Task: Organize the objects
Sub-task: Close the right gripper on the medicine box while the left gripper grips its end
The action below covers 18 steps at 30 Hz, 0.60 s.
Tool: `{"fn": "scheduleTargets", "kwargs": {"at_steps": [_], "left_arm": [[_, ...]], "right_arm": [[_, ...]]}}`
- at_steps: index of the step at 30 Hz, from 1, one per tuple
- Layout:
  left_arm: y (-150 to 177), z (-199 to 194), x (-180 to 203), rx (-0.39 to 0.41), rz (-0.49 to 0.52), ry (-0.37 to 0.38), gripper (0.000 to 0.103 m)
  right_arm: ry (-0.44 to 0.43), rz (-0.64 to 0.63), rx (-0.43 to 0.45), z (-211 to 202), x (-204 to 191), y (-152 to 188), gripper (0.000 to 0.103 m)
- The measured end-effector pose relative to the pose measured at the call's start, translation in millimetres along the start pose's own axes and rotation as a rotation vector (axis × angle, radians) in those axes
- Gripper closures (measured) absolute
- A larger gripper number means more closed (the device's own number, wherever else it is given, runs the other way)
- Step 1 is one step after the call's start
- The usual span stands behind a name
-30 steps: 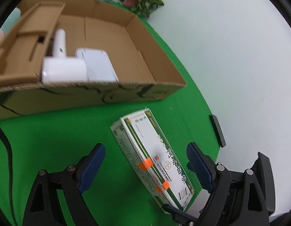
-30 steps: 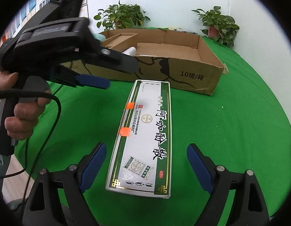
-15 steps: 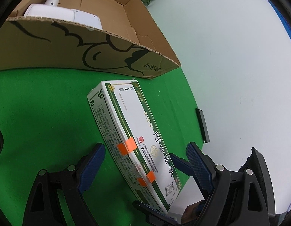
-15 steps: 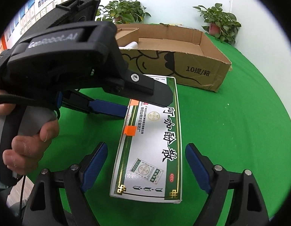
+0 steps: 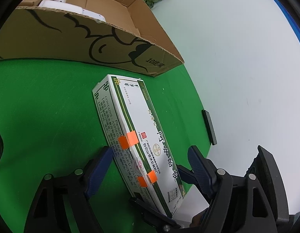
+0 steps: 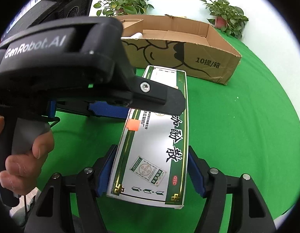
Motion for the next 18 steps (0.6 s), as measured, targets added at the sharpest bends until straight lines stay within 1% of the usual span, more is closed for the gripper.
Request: {"fn": "scheduleTargets", "kwargs": {"at_steps": [2,4,6,9,12,16,18], "left_arm": [[0,-5,-3,0.002,-0.009,0.001,0.028],[1,-11,-8,0.001,-0.02,-0.001,0.034],[1,-16,-14,-0.001,-0.036,-0.002,0.042],[0,-25,-22,-0.002,-0.057,0.007,0.045],[-1,-34,-26,0.001,-0.068,0.001,0.045],[-4,-45,-34,0.007,-0.081,0.005,0.045],[-7,-51,-37,0.007,-0.086,0.0,0.045]], "right_arm": [[-0.021,0.013,-0.003,-2,-1,1,0.036],[-0.064,0.042,-0.007,-4,1,3,0.036],[-0.107,0.075,-0.012,-5,6,2,0.036],[-0.132,0.092,-0.018,-6,7,1,0.037],[-0.121,0.082,-0.022,-6,0,3,0.037],[-0.047,0.022,-0.016,-8,-14,5,0.038],[-0.042,0.02,-0.013,-6,-11,0,0.039]]}}
Point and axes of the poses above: each gripper's, at about its wrist camera, not at the fingertips, and z roughly the way its jaws point, x to its right, y to its underside, the point moved 3 cm from there along z, roughly the way its jaws point, and after that the axes turned 11 degrees about -x, right-handed, at the moved point
